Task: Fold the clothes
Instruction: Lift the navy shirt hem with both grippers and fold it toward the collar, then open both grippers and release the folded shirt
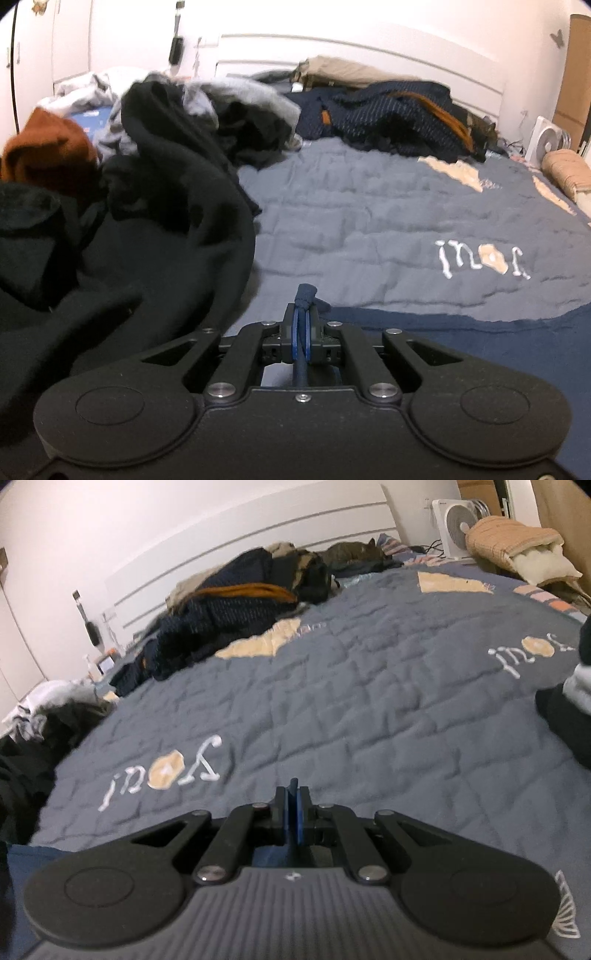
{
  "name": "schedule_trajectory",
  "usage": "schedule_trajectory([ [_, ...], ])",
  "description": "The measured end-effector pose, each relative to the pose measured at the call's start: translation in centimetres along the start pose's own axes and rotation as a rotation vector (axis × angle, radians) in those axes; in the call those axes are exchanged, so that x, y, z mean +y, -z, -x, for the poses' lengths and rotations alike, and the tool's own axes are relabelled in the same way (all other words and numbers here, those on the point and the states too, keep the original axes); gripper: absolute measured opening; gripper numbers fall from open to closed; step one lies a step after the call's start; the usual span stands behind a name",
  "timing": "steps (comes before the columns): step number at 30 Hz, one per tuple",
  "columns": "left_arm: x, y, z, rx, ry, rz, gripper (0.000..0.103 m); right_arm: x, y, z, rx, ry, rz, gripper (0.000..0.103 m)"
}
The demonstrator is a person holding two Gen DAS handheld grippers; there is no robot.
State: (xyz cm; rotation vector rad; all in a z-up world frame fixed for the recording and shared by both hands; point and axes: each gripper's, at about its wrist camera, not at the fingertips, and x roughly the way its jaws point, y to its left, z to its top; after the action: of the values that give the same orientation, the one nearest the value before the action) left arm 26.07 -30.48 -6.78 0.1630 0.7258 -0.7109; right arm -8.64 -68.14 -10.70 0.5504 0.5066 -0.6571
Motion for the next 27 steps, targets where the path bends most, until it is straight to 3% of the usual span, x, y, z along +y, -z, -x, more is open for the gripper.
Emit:
schedule_trajectory([
  [4,1.2,0.4,-0.1,0.033,-0.008,0.067,0.011,0.0,0.7,-0.5,0.016,0.022,0.04,0.008],
  [8,1.7,0.3,2.7,-0.033,-0.049,0.075,0.037,-0.3,0.0,1.4,0.006,0.026,0.038,0.012],
  [13,1.7,0.9,7.3,-0.057,0.016,0.147,0.038,-0.3,-0.1,6.7,-0.013,-0.013,0.002,0.037],
  [22,-2.4,8.0,13.2,-0.018,0.173,0.273,0.04,0.3,6.6,15.5,0.005,-0.114,-0.145,0.04],
  [27,-3.8,11.7,15.7,-0.015,0.214,0.337,0.043,-0.1,10.6,18.6,0.021,-0.155,-0.243,0.04],
])
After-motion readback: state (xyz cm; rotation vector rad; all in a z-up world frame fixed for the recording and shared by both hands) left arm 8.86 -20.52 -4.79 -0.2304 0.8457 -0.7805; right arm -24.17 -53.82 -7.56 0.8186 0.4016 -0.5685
